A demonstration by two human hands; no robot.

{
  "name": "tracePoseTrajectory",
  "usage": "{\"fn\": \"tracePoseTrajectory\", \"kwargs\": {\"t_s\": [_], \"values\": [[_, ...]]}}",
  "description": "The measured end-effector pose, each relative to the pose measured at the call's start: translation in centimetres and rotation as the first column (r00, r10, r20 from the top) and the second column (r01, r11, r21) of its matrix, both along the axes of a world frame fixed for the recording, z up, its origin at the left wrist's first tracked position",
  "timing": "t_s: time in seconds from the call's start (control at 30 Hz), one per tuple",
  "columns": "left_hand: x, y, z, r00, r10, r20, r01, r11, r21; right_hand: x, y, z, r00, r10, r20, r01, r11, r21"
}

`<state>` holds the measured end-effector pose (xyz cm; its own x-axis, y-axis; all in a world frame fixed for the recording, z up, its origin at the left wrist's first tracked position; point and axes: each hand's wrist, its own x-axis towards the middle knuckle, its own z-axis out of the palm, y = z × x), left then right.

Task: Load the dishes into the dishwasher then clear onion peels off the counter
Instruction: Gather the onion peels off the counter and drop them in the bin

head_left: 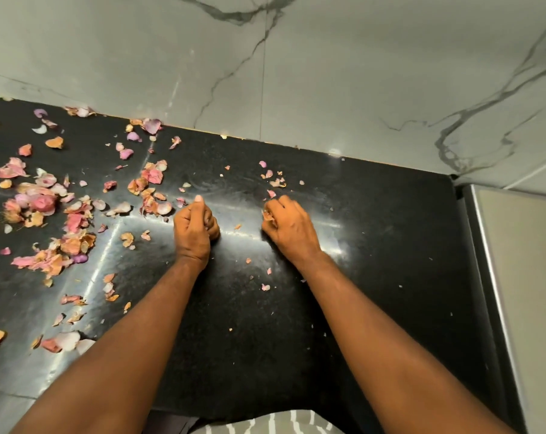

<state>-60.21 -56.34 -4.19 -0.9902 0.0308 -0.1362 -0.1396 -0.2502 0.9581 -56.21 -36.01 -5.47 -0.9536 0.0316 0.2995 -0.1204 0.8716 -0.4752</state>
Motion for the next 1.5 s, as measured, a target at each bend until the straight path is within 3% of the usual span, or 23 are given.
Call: {"fn": "tracePoseTrajectory", "kwargs": {"t_s": [0.07, 0.1, 0.13, 0.2, 0.27, 0.3, 0.37, 0.43, 0.5, 0.57, 0.73, 0.87, 0.97, 1.13, 1.33, 1.4, 1.43, 1.5], "values": [[0.1, 0.1, 0.2, 1.000, 0.005, 0.006, -0.004, 1.000, -0.010, 1.7, -0.9, 1.3, 0.984, -0.117, 0.136, 0.151, 0.950, -0.272], [0.1, 0.1, 0.1, 1.000, 0.010, 0.018, -0.010, 1.000, -0.024, 2.2, -1.3, 1.9, 0.955, -0.163, 0.249, 0.259, 0.867, -0.425], [0.2, 0.2, 0.4, 0.999, 0.016, 0.028, -0.015, 0.999, -0.036, 2.9, -1.5, 2.9, 0.920, -0.176, 0.350, 0.359, 0.735, -0.575], [0.5, 0.7, 1.2, 0.997, 0.030, 0.073, -0.025, 0.997, -0.072, 4.5, -1.8, 4.3, 0.865, -0.133, 0.484, 0.499, 0.340, -0.797], [1.3, 1.8, 1.9, 0.984, 0.045, 0.173, -0.029, 0.996, -0.090, 5.7, -1.5, 5.1, 0.842, -0.073, 0.534, 0.532, -0.052, -0.845], [2.1, 2.7, 2.5, 0.965, 0.049, 0.258, -0.038, 0.998, -0.050, 6.3, -1.3, 5.8, 0.848, -0.047, 0.528, 0.512, -0.184, -0.839], [4.4, 5.2, 3.1, 0.905, 0.033, 0.424, -0.096, 0.987, 0.128, 7.3, -0.9, 7.3, 0.877, -0.009, 0.480, 0.447, -0.352, -0.822], [7.2, 8.1, 3.1, 0.852, 0.033, 0.522, -0.226, 0.924, 0.309, 7.8, -1.0, 9.0, 0.905, 0.008, 0.424, 0.390, -0.410, -0.824], [9.8, 10.7, 4.0, 0.812, -0.007, 0.584, -0.313, 0.839, 0.445, 8.3, -1.7, 10.8, 0.934, -0.021, 0.358, 0.317, -0.418, -0.851], [11.1, 12.6, 5.1, 0.806, -0.093, 0.585, -0.300, 0.787, 0.539, 8.7, -2.3, 11.7, 0.955, -0.098, 0.282, 0.231, -0.357, -0.905], [12.7, 13.0, 8.5, 0.825, -0.255, 0.503, -0.218, 0.678, 0.702, 10.6, -2.8, 12.6, 0.971, -0.216, 0.105, 0.139, 0.150, -0.979], [12.7, 12.7, 9.0, 0.862, -0.233, 0.450, -0.204, 0.652, 0.730, 11.7, -2.9, 12.9, 0.962, -0.266, -0.068, 0.057, 0.437, -0.898], [12.4, 12.3, 8.6, 0.890, -0.248, 0.384, -0.173, 0.596, 0.785, 12.2, -3.3, 12.3, 0.959, -0.243, -0.146, 0.025, 0.586, -0.810], [13.0, 11.3, 7.9, 0.886, -0.303, 0.350, -0.134, 0.554, 0.821, 12.8, -4.2, 11.7, 0.956, -0.224, -0.187, 0.005, 0.654, -0.756], [13.1, 10.8, 7.2, 0.861, -0.241, 0.448, -0.165, 0.700, 0.695, 13.5, -4.8, 11.5, 0.970, -0.195, -0.144, 0.007, 0.618, -0.786], [13.7, 10.7, 7.3, 0.882, -0.119, 0.456, -0.166, 0.828, 0.535, 13.4, -5.1, 11.2, 0.978, -0.172, -0.116, 0.010, 0.598, -0.801], [13.9, 10.4, 7.2, 0.897, -0.122, 0.425, -0.159, 0.808, 0.568, 13.4, -5.2, 11.0, 0.984, -0.147, -0.097, 0.004, 0.571, -0.821], [14.2, 9.3, 8.7, 0.817, -0.312, 0.485, -0.194, 0.643, 0.741, 13.3, -5.4, 10.7, 0.995, -0.086, -0.051, 0.005, 0.553, -0.833]]}}
